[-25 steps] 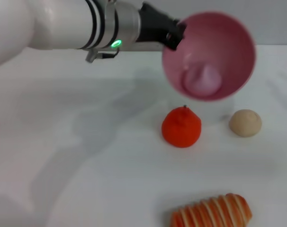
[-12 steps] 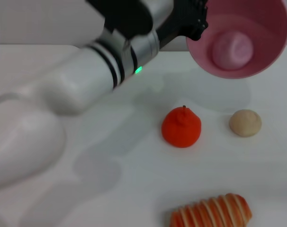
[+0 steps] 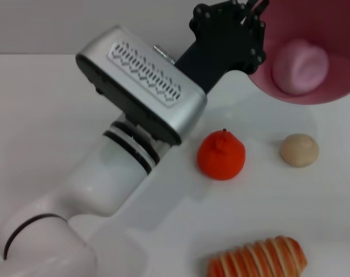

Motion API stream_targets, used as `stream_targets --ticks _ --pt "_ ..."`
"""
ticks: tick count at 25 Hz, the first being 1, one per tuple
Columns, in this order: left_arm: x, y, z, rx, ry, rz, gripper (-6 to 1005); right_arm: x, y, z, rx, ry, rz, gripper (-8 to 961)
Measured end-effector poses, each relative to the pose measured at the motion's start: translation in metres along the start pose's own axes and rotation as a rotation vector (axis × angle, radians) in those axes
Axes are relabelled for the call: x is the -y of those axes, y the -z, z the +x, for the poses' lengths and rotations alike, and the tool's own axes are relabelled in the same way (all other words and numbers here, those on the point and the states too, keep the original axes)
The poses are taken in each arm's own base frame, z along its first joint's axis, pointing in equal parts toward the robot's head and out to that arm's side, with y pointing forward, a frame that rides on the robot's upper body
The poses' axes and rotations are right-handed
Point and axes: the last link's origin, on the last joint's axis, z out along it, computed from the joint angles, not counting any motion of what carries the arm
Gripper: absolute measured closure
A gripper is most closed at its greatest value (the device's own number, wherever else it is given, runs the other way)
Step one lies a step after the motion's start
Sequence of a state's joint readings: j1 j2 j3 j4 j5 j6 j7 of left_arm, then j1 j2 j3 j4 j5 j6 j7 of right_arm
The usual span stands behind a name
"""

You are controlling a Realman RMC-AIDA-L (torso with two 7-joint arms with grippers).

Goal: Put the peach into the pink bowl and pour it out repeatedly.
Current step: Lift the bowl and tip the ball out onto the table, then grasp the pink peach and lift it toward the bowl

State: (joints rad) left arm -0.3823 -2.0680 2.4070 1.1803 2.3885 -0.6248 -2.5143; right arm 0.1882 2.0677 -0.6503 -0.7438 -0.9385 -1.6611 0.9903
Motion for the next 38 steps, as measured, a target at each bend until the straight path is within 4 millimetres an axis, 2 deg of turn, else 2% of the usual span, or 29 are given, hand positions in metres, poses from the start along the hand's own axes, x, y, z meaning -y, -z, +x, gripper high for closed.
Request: stream_targets --ticks 28,33,34,36,38 --pt "0.000 0.003 -0.002 -0.029 -0.032 0.018 948 -0.001 -0.002 0.003 -0.007 -0.011 0.001 498" --pt "0.028 -0.017 -0.004 0.109 0.038 0.024 947 -0.003 -0.002 0.006 -0.020 -0.020 -0.012 498" --pt "0.028 -0.017 -0.004 0.109 0.038 0.024 947 -0.004 -0.003 0.007 -0.028 -0.027 -0.018 498" --pt "0.064 -0.034 -0.006 0.243 0.145 0.035 946 -0.006 -0.004 0.009 -0.053 -0.044 -0.041 498" --pt "0.082 -0.040 -0.009 0.321 0.202 0.027 946 -0.010 -0.008 0.012 -0.097 -0.059 -0.087 498"
